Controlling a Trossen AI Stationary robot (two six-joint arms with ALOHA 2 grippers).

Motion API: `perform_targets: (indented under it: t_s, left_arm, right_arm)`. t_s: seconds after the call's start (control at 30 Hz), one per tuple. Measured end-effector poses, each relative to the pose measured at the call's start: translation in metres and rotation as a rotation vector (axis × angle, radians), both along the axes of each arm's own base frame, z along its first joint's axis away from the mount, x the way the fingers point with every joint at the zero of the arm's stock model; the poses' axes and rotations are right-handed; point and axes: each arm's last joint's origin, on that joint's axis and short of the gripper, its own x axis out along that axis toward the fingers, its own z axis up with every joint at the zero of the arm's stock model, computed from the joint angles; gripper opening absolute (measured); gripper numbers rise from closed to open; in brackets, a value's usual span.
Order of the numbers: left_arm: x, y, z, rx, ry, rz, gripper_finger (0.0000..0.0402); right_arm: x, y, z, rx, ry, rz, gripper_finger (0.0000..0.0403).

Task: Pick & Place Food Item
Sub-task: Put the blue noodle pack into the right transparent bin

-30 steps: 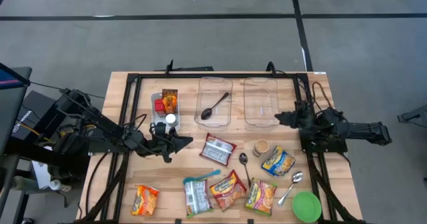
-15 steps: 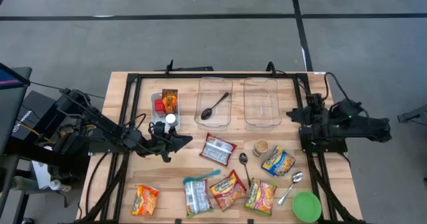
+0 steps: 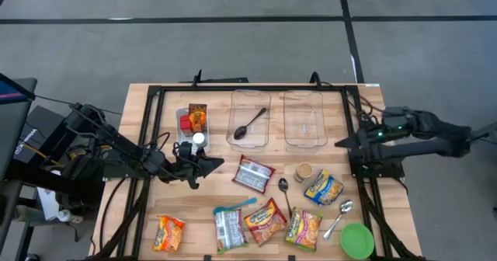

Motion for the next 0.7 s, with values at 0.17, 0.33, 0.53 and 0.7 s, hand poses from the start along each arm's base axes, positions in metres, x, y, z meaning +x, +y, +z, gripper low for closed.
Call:
perform_targets:
  t_s: [0.17, 0.33, 0.53, 0.7]
  left_arm:
    - [0.000, 0.000, -0.001, 0.065, 0.018, 0.001, 0.0000]
    - [0.001, -0.003, -0.001, 0.253, 0.037, -0.043, 0.0000]
    - [0.001, -0.004, -0.002, 0.365, 0.047, -0.063, 0.0000]
    - [0.002, -0.005, -0.007, 0.392, 0.092, -0.072, 0.0000]
  right_arm:
    - [0.014, 0.007, -0.005, 0.049, 0.243, 0.072, 0.0000]
    - [0.025, 0.019, -0.018, 0.083, 0.471, 0.127, 0.0000]
    - [0.037, 0.043, -0.025, 0.135, 0.594, 0.148, 0.0000]
    - [0.050, 0.073, -0.032, 0.135, 0.644, 0.152, 0.0000]
